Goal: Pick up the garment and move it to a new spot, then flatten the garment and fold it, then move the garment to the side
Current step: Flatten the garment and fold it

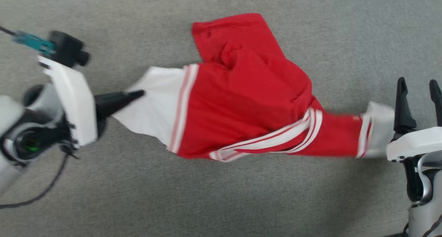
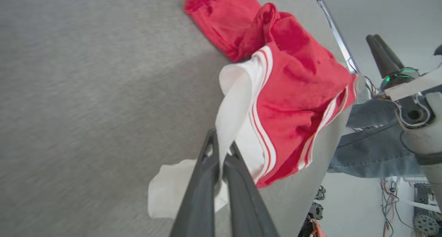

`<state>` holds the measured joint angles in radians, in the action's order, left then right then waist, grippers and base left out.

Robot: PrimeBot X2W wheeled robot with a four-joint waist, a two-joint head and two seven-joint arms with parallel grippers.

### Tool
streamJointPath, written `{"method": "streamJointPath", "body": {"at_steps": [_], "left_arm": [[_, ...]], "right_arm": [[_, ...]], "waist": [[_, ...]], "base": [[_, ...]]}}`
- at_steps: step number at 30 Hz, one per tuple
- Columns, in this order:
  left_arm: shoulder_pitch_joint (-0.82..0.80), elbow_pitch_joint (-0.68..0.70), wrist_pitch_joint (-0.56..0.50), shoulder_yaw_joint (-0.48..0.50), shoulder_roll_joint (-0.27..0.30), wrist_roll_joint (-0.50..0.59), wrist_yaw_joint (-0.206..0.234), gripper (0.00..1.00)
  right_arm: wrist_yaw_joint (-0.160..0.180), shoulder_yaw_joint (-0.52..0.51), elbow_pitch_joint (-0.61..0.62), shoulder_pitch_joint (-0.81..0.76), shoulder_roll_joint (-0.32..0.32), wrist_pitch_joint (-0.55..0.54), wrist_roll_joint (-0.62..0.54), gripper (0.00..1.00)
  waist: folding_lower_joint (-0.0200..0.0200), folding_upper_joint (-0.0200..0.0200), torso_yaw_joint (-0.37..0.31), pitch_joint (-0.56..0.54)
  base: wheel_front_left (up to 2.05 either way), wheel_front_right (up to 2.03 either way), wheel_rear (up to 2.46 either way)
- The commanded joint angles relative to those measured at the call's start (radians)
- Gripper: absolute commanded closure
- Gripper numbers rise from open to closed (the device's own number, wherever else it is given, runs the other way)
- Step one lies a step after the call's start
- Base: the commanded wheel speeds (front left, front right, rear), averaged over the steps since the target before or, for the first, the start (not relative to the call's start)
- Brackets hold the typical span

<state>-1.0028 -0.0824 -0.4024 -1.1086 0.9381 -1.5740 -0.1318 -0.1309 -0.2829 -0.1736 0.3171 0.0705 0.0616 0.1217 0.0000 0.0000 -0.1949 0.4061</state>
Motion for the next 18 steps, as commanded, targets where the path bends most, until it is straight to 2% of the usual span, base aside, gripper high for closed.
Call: {"method": "streamJointPath", "body": {"at_steps": [1, 7, 18], "left_arm": [[-0.011, -0.028, 0.017, 0.016, 0.025, -0.012, 0.002, 1.00], [0.029, -0.147, 0.042, 0.006, 0.065, 0.022, 0.002, 1.00], [0.076, -0.338, 0.125, -0.027, 0.016, 0.065, 0.002, 1.00]], "right_arm": [[0.000, -0.002, 0.007, -0.010, 0.010, -0.008, -0.005, 0.00], [0.000, -0.005, 0.030, -0.018, 0.024, -0.034, -0.006, 0.00], [0.000, 0.013, 0.070, -0.026, 0.047, -0.078, -0.005, 0.00]], "waist": [[0.0000, 0.0000, 0.027, -0.022], [0.0000, 0.0000, 0.058, -0.044], [0.0000, 0.0000, 0.063, -0.052]], "base": [[0.00, 0.00, 0.00], [0.00, 0.00, 0.00], [0.00, 0.00, 0.00]]}}
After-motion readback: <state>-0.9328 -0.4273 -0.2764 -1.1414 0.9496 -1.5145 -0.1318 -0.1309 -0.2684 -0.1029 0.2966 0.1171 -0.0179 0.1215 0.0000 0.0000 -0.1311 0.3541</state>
